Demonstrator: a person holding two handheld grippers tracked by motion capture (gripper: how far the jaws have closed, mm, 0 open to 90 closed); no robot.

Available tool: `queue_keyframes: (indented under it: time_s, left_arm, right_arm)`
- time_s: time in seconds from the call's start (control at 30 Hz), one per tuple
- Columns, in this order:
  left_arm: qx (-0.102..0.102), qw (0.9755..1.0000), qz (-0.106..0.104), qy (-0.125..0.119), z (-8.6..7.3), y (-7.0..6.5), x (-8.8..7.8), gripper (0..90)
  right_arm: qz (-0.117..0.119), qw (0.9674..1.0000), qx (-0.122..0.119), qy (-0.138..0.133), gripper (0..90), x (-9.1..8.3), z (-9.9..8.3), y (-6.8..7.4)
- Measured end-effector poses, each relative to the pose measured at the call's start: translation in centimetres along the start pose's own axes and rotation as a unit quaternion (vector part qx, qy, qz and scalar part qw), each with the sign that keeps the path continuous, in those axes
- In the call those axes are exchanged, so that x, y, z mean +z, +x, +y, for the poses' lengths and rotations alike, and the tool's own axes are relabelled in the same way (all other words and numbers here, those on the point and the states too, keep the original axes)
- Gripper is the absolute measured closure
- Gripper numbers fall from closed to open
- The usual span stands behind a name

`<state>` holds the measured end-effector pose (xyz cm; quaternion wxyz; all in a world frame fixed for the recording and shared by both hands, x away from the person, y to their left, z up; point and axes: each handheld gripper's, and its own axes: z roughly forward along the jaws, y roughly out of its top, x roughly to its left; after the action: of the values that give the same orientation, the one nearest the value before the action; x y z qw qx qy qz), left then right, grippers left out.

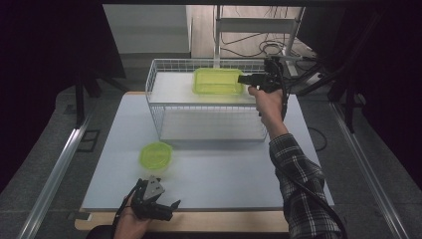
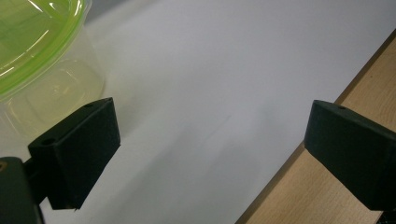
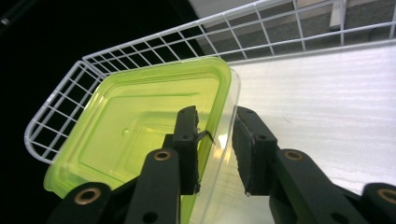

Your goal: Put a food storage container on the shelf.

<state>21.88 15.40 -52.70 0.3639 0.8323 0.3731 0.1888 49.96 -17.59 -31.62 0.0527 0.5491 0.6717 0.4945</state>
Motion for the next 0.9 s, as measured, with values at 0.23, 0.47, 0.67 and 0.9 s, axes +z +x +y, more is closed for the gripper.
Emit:
queue_keyframes:
  time_s: [0.23, 0.47, 0.67, 0.9]
  left_arm:
    - [0.0, 1.0, 0.001, 0.0, 0.0, 0.0, 0.0, 3.4]
    - [-0.001, 1.0, 0.001, 0.0, 0.0, 0.0, 0.0, 3.2]
    - [-0.004, 1.0, 0.0, -0.004, 0.0, 0.0, 0.1, 2.5]
    - [-0.003, 0.9999, -0.006, -0.012, 0.0, 0.0, 0.0, 1.9]
  right_arm:
    - [-0.014, 0.9998, -0.017, 0.004, 55.5, 0.3, 0.0, 0.0]
    - [0.006, 0.9992, -0.038, 0.003, 39.6, -0.6, -0.2, 0.3]
    - [0.016, 0.9975, -0.069, 0.006, 30.3, -1.6, -0.5, 0.6]
    - [0.033, 0.9946, -0.098, 0.006, 24.4, -2.3, -1.4, 1.0]
